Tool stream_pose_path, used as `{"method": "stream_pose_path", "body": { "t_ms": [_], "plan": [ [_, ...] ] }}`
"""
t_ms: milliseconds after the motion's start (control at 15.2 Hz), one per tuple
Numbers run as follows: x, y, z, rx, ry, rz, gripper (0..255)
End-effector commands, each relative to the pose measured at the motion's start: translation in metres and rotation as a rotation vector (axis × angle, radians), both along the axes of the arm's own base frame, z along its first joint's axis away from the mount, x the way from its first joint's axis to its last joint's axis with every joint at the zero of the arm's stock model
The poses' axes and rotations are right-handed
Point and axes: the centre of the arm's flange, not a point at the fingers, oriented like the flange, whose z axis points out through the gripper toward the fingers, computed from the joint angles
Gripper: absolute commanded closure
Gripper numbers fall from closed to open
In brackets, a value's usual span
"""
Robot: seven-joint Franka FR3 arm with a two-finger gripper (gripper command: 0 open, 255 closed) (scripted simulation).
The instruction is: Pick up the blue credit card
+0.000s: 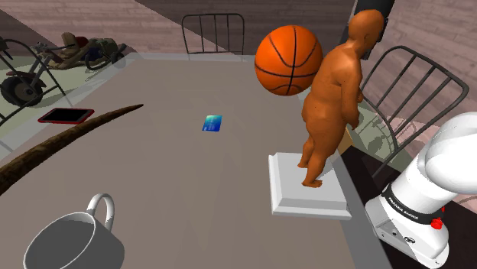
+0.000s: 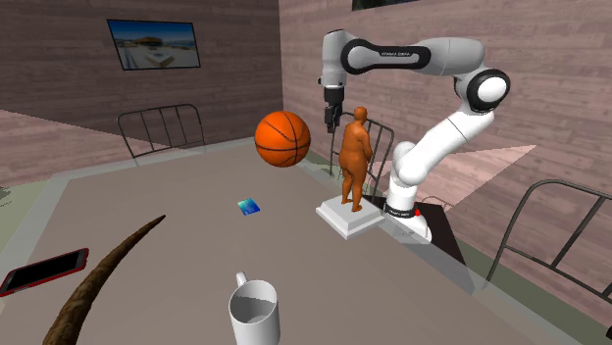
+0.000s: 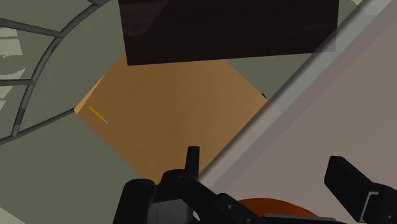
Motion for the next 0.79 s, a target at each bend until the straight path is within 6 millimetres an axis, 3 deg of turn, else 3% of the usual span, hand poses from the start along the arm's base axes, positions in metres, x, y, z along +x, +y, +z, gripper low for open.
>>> {"method": "stream_pose_path", "body": {
  "t_ms": [0, 726],
  "plan": [
    [0.0, 0.0, 0.0, 0.0, 0.0, 0.0, 0],
    [0.05, 0.13, -0.043, -0.03, -0.053, -0.21, 0]
  ]
}}
